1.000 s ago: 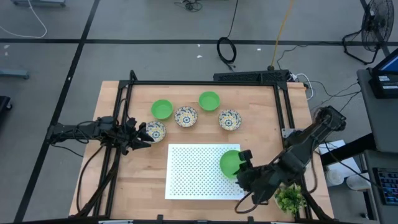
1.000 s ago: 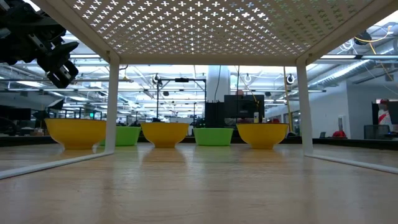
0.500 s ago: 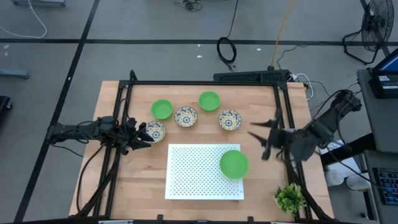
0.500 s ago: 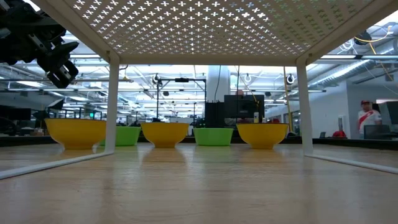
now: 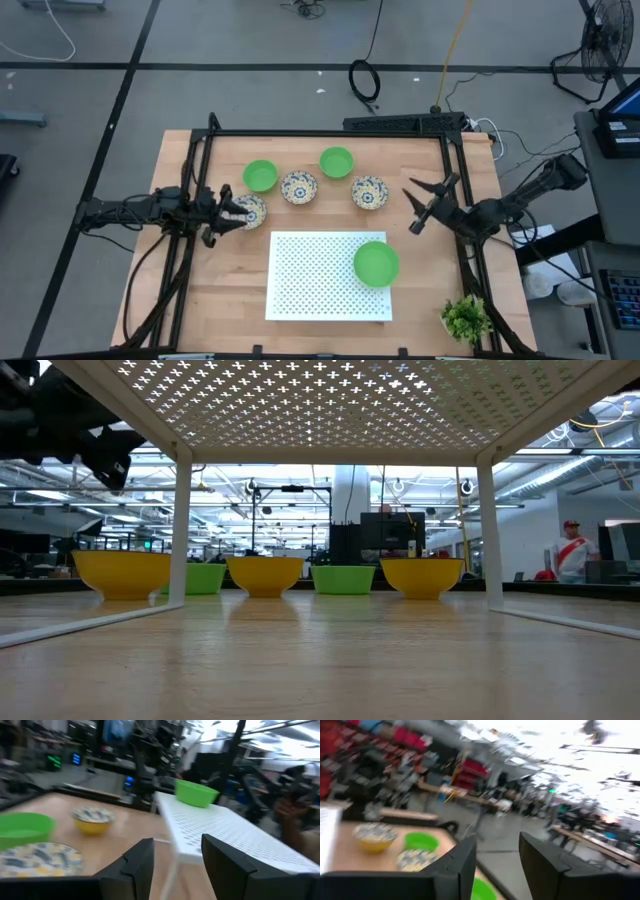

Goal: Pick & Place Mini bowls
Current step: Stack the left green bowl on top of the green bowl on the shelf

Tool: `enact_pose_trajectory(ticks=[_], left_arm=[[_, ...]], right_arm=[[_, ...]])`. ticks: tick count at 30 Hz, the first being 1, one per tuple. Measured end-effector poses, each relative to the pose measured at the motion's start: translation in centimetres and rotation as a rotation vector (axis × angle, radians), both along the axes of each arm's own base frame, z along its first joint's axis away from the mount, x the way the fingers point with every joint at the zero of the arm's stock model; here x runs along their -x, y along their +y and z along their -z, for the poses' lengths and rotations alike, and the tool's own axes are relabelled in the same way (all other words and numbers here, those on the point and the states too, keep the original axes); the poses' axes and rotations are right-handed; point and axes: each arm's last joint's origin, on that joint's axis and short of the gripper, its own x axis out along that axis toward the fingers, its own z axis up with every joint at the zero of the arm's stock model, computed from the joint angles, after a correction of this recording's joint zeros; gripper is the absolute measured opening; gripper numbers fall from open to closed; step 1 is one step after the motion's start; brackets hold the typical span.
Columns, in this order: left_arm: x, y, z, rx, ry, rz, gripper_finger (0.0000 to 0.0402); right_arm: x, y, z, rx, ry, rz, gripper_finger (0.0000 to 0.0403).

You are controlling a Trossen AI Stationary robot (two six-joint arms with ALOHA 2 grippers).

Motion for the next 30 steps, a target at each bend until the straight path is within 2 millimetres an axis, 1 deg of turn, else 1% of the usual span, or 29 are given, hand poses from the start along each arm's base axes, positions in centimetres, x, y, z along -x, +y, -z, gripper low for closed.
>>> enact_pose_trajectory(ticks=[3,6,9,12,14,16,17,20,22,25,28,30], left_arm=[[0.0,0.2,-0.2,-0.010,-0.022,-0.060,0.0166],[0.0,0.3,-0.3,-0.006,-0.035,-0.101,0.0166],[0.0,0.4,-0.4,-0.007,-0.039,-0.155,0.0166],[0.0,0.7,-0.5,0.005,-0.056,-0.251,0.0166],[0.2,1.1,-1.3,0.057,-0.135,-0.370,0.0166],[0.6,1.5,-2.2,0.183,-0.204,-0.499,0.0166],[0.7,1.6,-2.6,0.209,-0.196,-0.532,0.0166],[0.4,1.9,-4.0,0.232,-0.089,-0.575,0.0166],[-0.4,2.2,-5.4,0.240,-0.006,-0.615,0.0166],[-2.9,3.1,-8.0,0.179,0.143,-0.676,0.0166],[-6.7,4.7,-10.8,0.089,0.350,-0.666,0.0170],[-9.5,6.2,-12.4,0.015,0.509,-0.657,0.0179]], right_arm=[[0.6,-0.7,0.8,0.037,-0.093,-0.031,0.0130],[0.9,-1.0,0.8,0.076,-0.155,-0.073,0.0130],[0.8,-1.3,0.9,0.078,-0.146,-0.046,0.0130],[0.6,-1.5,1.1,0.086,-0.125,-0.028,0.0130],[0.6,-1.8,1.1,0.091,-0.127,-0.004,0.0130],[0.7,-2.2,0.8,0.111,-0.134,0.034,0.0130],[0.7,-2.4,0.7,0.124,-0.140,0.057,0.0130],[0.8,-3.0,0.4,0.166,-0.151,0.097,0.0130],[0.7,-3.4,0.3,0.201,-0.163,0.091,0.0130],[0.6,-4.0,0.1,0.242,-0.183,0.088,0.0130],[0.6,-4.7,-0.1,0.239,-0.211,0.111,0.0130],[0.6,-5.1,-0.1,0.225,-0.226,0.125,0.0130]])
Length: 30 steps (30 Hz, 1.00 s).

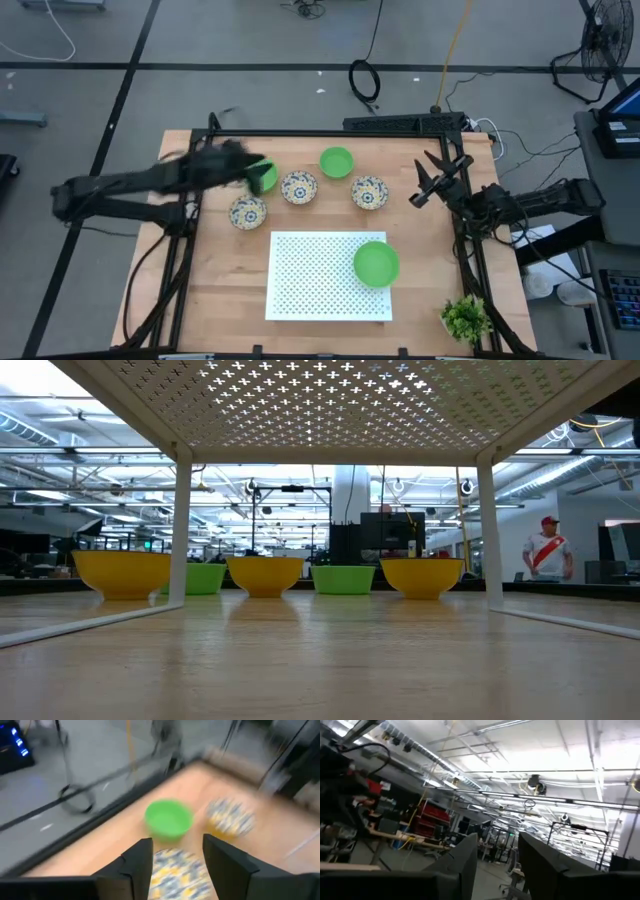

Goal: Pick & Place Mini bowls
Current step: Stack the left green bowl on top of the green bowl on the shelf

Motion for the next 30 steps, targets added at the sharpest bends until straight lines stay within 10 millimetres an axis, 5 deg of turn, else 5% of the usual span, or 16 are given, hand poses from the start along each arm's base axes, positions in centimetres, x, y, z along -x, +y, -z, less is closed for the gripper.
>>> enact_pose_trajectory(ticks=[4,9,15,30], left_arm=[[-3.7,3.8,-1.2,0.011,0.389,-0.044,0.0202],[-3.8,6.8,0.9,0.190,0.741,-0.223,0.0213],[-1.8,8.4,4.2,0.339,0.832,-0.310,0.0214],[1.7,10.3,10.5,0.583,0.750,-0.323,0.0214]], right_arm=[[-0.1,-0.5,0.1,-0.041,-0.021,0.005,0.0130],[-0.3,-0.5,0.5,-0.075,-0.002,-0.007,0.0130],[-0.7,-0.5,1.0,-0.113,0.036,-0.030,0.0130],[-0.8,-0.5,1.2,-0.158,0.025,-0.060,0.0130]])
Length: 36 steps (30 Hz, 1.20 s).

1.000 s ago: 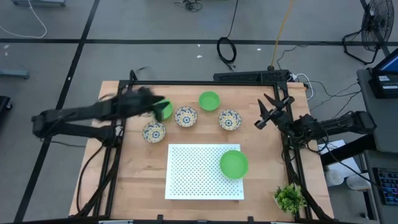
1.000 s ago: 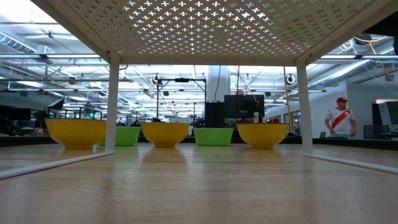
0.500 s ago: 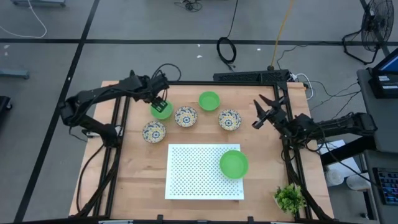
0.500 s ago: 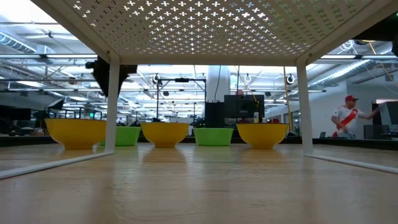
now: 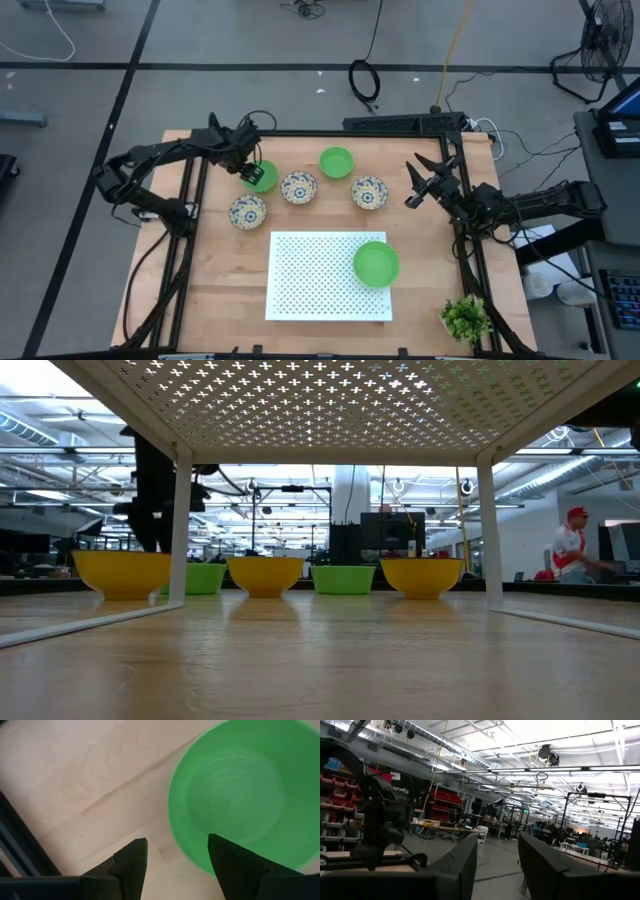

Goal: Pick & Place Mini bowls
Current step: Stack the left green bowl on top of the green bowl on the shelf

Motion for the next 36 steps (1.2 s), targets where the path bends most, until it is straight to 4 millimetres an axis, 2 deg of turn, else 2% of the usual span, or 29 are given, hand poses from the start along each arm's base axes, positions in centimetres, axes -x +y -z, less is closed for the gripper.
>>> enact_pose_trajectory(ticks=[7,17,20,26,27,32,36], left_arm=[[0.7,0.4,1.5,-0.022,-0.024,-0.037,0.0214],[1.2,-0.1,3.0,-0.014,-0.017,-0.038,0.0205],[1.2,-0.1,3.0,-0.017,-0.020,-0.036,0.0169],[0.9,0.2,2.9,-0.044,-0.050,-0.041,0.0029],[0.9,0.2,2.8,-0.051,-0.059,-0.042,0.0017],[0.7,0.4,2.5,-0.117,-0.067,-0.038,0.0012],[0.4,0.6,0.3,-0.265,-0.057,-0.048,0.0007]], right_arm=[[0.2,0.0,-0.3,0.021,-0.029,-0.003,0.0130],[0.1,0.1,-0.4,0.039,-0.032,-0.035,0.0130],[0.1,0.1,-0.4,0.039,-0.031,-0.034,0.0130],[0.1,0.1,-0.4,0.023,-0.043,-0.044,0.0130],[0.1,0.1,-0.4,0.022,-0.043,-0.044,0.0130],[0.1,0.1,-0.3,0.021,-0.037,-0.045,0.0130],[0.1,0.1,-0.3,0.020,-0.036,-0.045,0.0130]])
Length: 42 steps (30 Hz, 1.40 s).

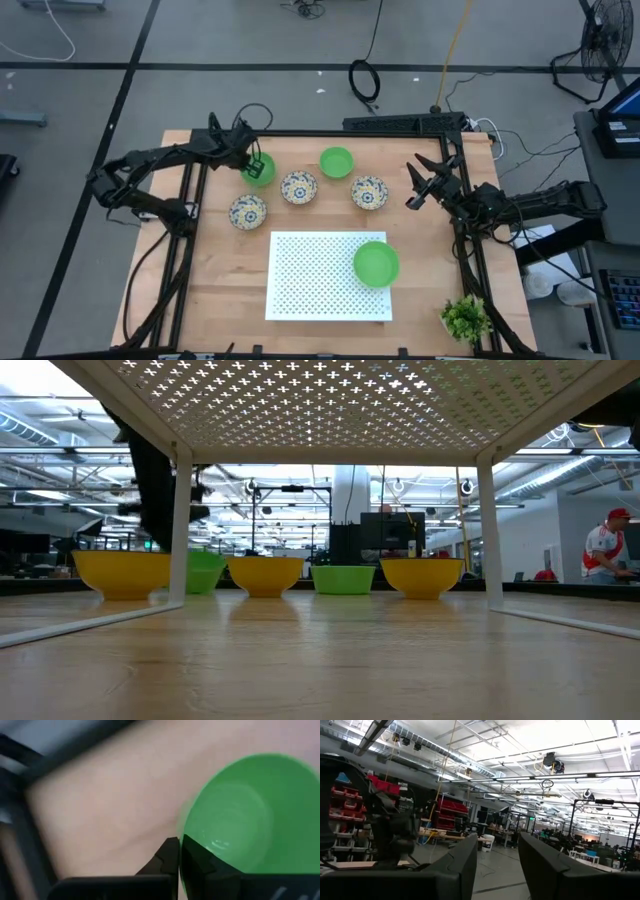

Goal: Pick & Place Mini bowls
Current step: Stack the left green bowl on top of the green bowl on the shelf

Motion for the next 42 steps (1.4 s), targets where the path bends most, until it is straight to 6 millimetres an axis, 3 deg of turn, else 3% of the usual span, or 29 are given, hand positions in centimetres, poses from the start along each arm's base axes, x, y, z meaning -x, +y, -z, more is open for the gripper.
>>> enact_pose_trajectory(ticks=[7,12,18,24,31,37,42], left_arm=[[-1.1,-1.0,-7.1,-0.355,-0.024,0.048,0.0005],[-3.1,-3.1,-12.1,-0.682,-0.137,0.136,0.0004],[-6.7,-6.5,-15.2,-1.016,-0.172,0.297,0.0003],[-10.7,-9.5,-15.5,-1.237,-0.123,0.390,0.0003],[-15.2,-12.2,-13.3,-1.299,-0.054,0.536,0.0003],[-18.7,-13.1,-12.8,-1.313,0.026,0.586,0.0003],[-20.4,-12.9,-13.2,-1.325,0.063,0.580,0.0003]], right_arm=[[0.0,0.0,0.0,0.000,0.007,0.000,0.0130],[0.0,0.0,0.0,-0.032,-0.020,-0.019,0.0130],[-0.7,0.0,-0.5,-0.050,0.021,-0.028,0.0130],[-3.6,0.1,-1.9,-0.130,0.231,-0.053,0.0150],[-5.9,0.2,-2.2,-0.166,0.290,-0.061,0.0219],[-8.0,0.2,-2.7,-0.156,0.264,-0.061,0.0242],[-10.1,0.2,-3.4,-0.152,0.291,-0.057,0.0238]])
